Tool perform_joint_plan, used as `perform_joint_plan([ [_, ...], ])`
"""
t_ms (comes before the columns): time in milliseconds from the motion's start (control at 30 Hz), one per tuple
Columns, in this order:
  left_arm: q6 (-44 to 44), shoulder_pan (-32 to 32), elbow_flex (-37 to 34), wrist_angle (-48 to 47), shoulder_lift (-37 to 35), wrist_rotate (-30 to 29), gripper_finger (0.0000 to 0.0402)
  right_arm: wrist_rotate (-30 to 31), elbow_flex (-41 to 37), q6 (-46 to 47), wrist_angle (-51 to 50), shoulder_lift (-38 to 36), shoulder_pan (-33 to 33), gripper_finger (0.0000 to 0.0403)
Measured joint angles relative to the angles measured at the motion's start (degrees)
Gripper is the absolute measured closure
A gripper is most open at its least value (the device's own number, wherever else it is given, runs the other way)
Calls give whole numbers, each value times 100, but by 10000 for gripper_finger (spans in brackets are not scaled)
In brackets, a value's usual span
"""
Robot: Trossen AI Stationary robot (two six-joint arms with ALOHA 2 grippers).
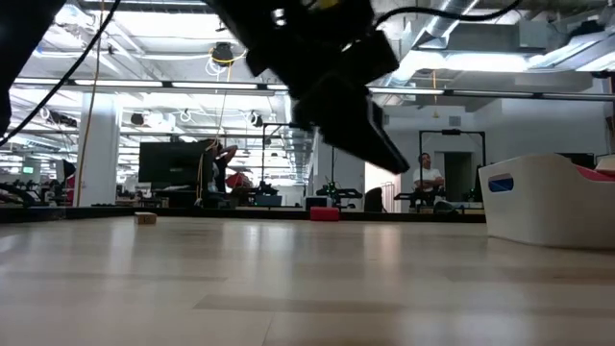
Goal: Sort blocks by size
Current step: Put the 8 stud orange game piece into the grey bin, then put the wooden block into the white bin
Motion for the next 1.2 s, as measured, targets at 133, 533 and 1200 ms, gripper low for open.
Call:
perform_joint_plan([
  [133, 30, -143, -883, 827, -524, -256, 225, 6, -179, 1212, 227, 4, 472, 226],
  [533, -204, -226, -2875, 19, -2926, -616, 235, 10, -276, 2058, -18, -9, 534, 159],
  [1200, -1197, -17, -3492, -2435, -4377, -1800, 235, 2691, -276, -2748, -181, -13, -2125, 197],
])
